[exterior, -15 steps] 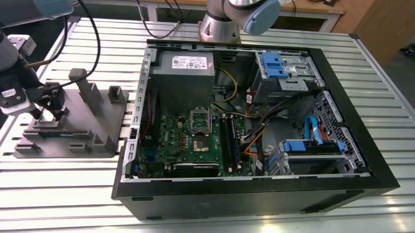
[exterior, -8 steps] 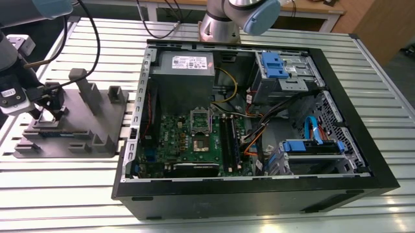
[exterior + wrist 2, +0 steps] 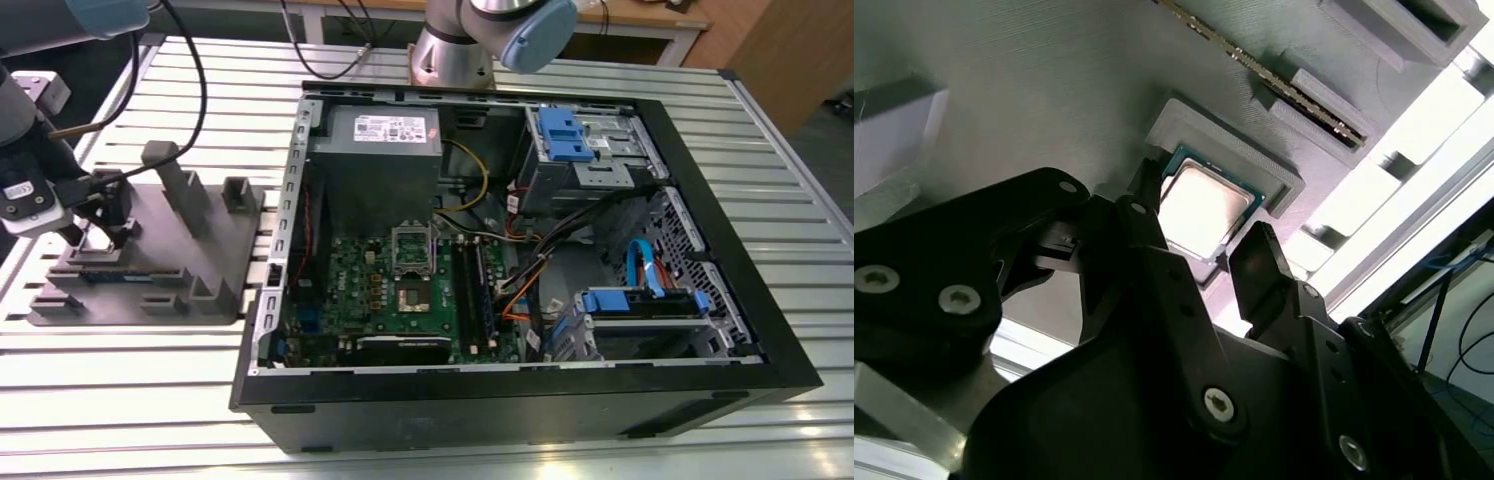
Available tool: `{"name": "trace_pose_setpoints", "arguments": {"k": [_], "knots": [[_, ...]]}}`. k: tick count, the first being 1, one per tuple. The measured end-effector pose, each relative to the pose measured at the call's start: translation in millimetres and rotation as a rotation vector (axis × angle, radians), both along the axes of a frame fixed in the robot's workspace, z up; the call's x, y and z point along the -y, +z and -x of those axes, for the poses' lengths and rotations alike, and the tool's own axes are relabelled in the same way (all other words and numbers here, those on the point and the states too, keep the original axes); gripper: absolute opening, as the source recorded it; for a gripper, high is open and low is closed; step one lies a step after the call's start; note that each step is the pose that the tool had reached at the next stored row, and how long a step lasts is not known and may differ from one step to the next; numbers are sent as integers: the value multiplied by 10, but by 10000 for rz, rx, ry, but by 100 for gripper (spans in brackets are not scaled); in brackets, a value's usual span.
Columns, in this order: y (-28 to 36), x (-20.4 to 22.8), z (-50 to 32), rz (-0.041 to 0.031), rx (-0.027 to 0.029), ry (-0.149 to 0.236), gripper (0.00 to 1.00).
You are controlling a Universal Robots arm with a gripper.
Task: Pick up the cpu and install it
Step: 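Pick up the cpu and move it towards the insertion slot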
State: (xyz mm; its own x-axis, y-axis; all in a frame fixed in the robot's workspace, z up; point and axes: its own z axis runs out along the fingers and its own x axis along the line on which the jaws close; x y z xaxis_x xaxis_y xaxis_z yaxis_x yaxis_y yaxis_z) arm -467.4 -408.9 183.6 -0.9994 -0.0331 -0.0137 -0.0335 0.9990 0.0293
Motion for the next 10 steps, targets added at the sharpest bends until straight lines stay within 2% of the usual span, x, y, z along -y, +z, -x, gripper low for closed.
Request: {"name": "trace_pose_setpoints", "arguments": {"k": [5, 6, 10], "knots": [[1, 0, 0, 1, 0, 16, 53], [1, 0, 0, 0, 0, 17, 47], [1, 0, 0, 0, 0, 17, 47]]}}
